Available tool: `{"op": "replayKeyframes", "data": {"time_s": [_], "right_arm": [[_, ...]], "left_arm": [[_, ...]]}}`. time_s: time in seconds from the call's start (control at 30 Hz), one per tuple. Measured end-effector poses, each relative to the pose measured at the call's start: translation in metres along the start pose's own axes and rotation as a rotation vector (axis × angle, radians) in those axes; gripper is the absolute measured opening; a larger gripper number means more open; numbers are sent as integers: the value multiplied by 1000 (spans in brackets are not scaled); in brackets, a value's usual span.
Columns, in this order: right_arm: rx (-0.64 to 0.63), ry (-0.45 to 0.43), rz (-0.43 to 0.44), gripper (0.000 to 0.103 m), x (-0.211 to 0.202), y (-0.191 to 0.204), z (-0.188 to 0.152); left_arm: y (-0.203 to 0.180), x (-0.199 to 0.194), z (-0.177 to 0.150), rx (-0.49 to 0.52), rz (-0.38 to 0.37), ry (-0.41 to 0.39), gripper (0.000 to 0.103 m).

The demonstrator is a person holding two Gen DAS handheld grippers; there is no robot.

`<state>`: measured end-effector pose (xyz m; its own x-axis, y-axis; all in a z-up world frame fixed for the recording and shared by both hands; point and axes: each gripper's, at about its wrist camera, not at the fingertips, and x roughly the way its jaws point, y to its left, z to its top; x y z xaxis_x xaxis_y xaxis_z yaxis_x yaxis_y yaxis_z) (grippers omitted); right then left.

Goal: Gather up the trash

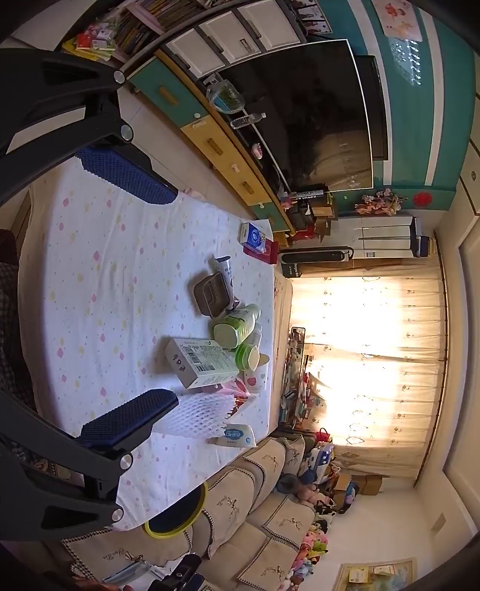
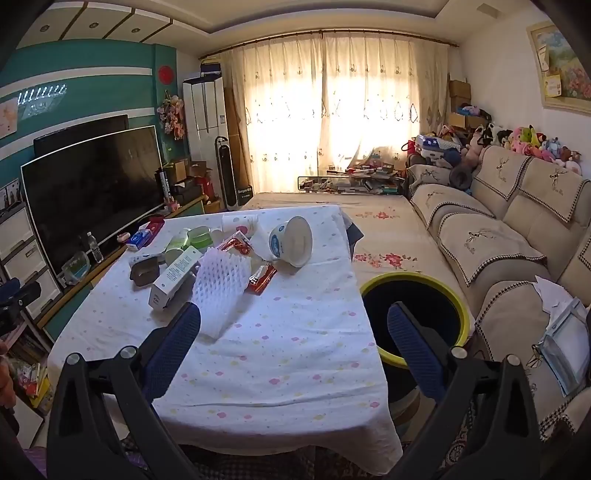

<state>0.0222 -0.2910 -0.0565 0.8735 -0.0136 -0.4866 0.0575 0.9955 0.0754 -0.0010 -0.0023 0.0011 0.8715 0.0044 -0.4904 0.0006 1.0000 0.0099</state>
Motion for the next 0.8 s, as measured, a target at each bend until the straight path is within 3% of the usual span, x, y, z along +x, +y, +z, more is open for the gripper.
{"op": "replayKeyframes", "data": {"time_s": [0.8], "right_arm": [[2, 19, 3, 97, 15, 9, -10]], "left_arm": [[-5, 9, -4, 13, -19, 27, 99]]}}
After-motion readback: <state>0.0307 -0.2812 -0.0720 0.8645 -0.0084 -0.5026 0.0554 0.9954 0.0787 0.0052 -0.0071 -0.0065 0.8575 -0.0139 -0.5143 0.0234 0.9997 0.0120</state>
